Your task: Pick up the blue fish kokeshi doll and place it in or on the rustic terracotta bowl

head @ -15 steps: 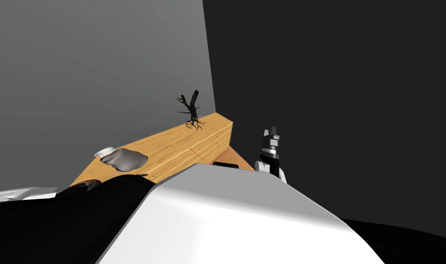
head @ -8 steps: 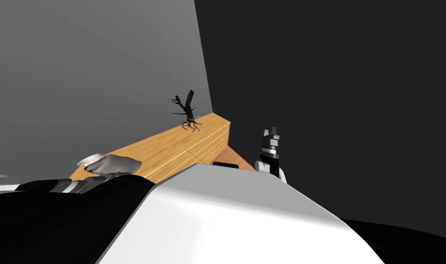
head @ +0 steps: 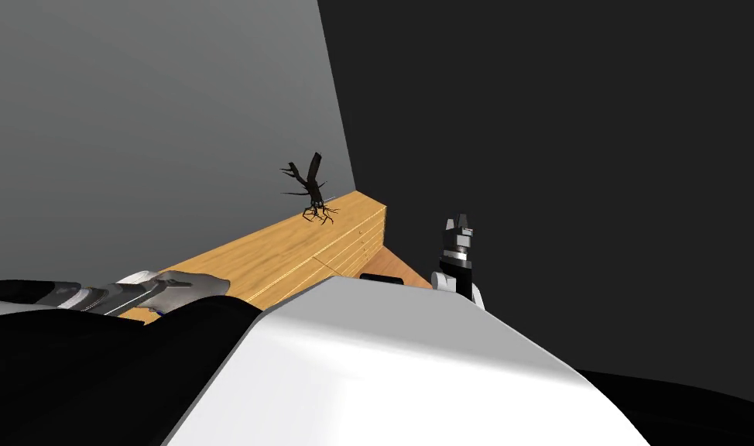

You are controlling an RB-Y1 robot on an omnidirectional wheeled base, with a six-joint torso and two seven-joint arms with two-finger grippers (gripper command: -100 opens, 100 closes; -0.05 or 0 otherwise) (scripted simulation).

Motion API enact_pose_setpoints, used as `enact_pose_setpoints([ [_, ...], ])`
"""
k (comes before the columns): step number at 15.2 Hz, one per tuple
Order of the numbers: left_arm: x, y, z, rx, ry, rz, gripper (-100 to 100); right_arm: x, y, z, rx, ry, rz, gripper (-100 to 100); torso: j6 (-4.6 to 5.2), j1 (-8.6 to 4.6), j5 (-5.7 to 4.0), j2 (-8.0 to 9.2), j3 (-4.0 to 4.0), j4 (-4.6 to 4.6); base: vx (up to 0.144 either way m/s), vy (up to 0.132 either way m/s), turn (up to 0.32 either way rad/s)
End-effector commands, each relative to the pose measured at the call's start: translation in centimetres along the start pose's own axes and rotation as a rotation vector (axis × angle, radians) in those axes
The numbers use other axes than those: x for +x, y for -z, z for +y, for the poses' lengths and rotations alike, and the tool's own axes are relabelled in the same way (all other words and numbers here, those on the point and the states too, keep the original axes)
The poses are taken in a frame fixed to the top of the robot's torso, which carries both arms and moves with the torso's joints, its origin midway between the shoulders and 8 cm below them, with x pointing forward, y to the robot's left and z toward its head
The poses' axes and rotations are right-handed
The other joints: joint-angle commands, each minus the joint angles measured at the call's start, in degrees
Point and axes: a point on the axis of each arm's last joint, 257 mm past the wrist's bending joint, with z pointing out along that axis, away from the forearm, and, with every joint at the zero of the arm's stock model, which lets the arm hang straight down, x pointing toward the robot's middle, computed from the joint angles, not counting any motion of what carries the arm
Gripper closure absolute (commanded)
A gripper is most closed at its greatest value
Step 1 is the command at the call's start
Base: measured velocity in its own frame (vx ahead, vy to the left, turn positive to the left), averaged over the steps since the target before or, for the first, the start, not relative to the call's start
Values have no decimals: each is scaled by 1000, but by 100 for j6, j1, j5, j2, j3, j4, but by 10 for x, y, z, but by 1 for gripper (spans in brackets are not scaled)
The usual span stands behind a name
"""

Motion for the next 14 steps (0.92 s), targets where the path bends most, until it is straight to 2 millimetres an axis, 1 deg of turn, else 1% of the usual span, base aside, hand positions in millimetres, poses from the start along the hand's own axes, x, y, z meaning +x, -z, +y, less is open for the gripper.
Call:
enact_pose_setpoints([
  [1, -13, 13, -1, -26, -4, -26, -100, 0, 0, 0, 0, 0, 0, 0, 0, 0, 0, 0, 0, 0, -2, 5, -70],
  [2, -7, 7, -1, -12, -1, -12, -100, 0, 0, 0, 0, 0, 0, 0, -1, 0, 1, 0, 0, 0, -1, 5, -32],
  [3, 4, -1, 18, -18, 26, 2, -100, 0, 0, 0, 0, 0, 0, 0, -4, 1, 3, 2, 2, 1, 4, 2, -185],
  [4, 4, -1, 18, -18, 26, 2, -100, 0, 0, 0, 0, 0, 0, 0, -1, 2, 5, 4, 2, 1, 5, 6, -231],
  [5, 10, -7, 29, -9, 42, 7, -100, 0, 0, 0, 0, 0, 0, 0, 0, 4, 5, 3, 2, 1, 5, 9, -282],
  [6, 16, -9, 39, -22, 53, 16, -100, 0, 0, 0, 0, 0, 0, 0, 1, 6, 6, 3, 2, 1, 1, 20, -215],
  [7, 16, -9, 39, -22, 53, 16, -100, 0, 0, 0, 0, 0, 0, 0, 7, 10, 20, 1, 2, 3, 0, 13, -82],
  [8, 23, -13, 53, -21, 71, 19, -100, 0, 0, 0, 0, 0, 0, 0, 5, 14, 22, 0, 2, 3, 4, 4, -184],
  [9, 28, -15, 60, -26, 82, 26, -100, 0, 0, 0, 0, 0, 0, 0, 8, 15, 23, -1, 1, 3, 5, 6, -189],
  [12, 28, -15, 60, -26, 82, 26, -100, 0, 0, 0, 0, 0, 0, 0, 4, 15, 23, -4, 0, 3, 2, 4, -26],
  [13, 40, -18, 81, -33, 110, 33, -100, 0, 0, 0, 0, 0, 0, 0, 4, 14, 23, -3, 0, 3, 3, -2, -190],
  [14, 41, -19, 82, -32, 112, 34, -100, 0, 0, 0, 0, 0, 0, 0, 10, 13, 22, -3, -1, 2, 2, 6, -236],
])
